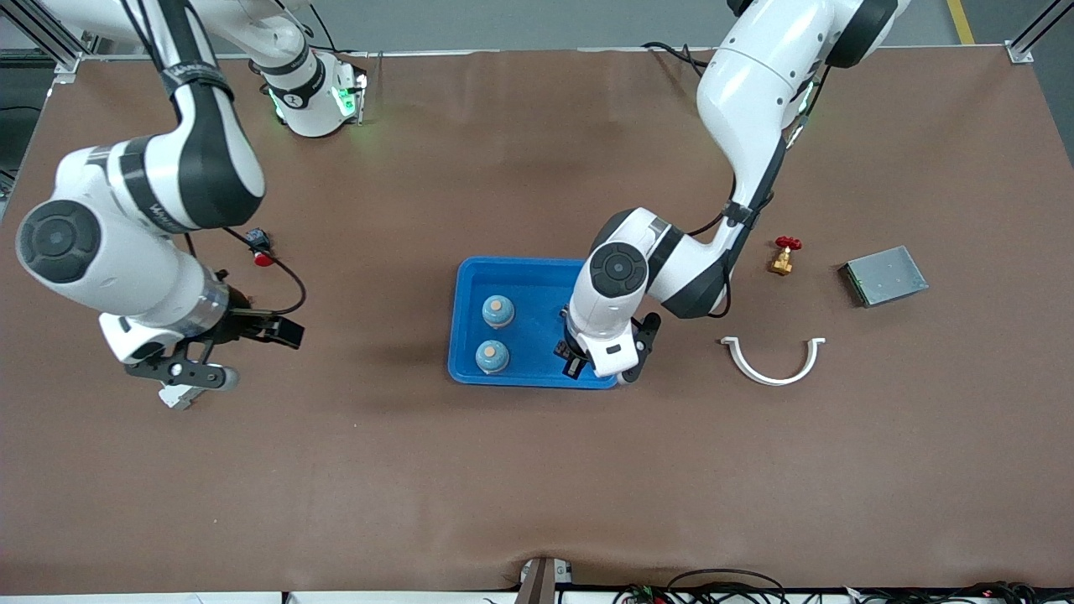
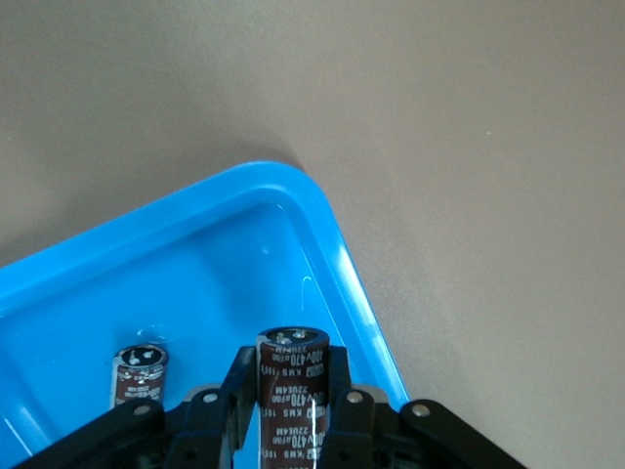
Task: Place electrolytic capacitor and blue bell in tray
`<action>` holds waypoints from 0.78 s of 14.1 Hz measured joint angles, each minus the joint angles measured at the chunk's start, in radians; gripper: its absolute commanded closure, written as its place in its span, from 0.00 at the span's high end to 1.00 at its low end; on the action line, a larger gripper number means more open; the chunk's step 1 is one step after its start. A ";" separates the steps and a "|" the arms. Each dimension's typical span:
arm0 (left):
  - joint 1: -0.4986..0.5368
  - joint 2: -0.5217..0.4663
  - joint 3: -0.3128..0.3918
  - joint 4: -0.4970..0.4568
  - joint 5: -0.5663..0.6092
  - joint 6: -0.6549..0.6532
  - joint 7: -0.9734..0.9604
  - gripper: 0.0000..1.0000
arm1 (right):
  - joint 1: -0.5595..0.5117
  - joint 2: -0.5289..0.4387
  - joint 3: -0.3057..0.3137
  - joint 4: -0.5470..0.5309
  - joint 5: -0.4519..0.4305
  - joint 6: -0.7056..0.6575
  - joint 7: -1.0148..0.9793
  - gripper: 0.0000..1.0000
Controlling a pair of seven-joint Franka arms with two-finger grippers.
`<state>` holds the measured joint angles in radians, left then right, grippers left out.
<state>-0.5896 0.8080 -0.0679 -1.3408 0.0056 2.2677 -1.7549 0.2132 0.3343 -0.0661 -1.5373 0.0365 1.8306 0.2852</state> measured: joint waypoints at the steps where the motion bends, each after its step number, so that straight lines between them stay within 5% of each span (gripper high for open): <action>1: -0.002 0.008 0.000 0.000 0.000 0.008 -0.001 0.00 | -0.027 -0.014 0.000 -0.021 0.000 -0.002 -0.041 1.00; 11: -0.019 0.041 0.001 -0.007 0.000 0.020 -0.006 0.00 | -0.202 -0.214 0.000 -0.199 -0.001 -0.047 -0.313 1.00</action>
<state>-0.6084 0.8485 -0.0666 -1.3480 0.0057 2.2878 -1.7613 0.0112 0.1204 -0.0665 -1.7365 0.0360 1.7833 -0.0275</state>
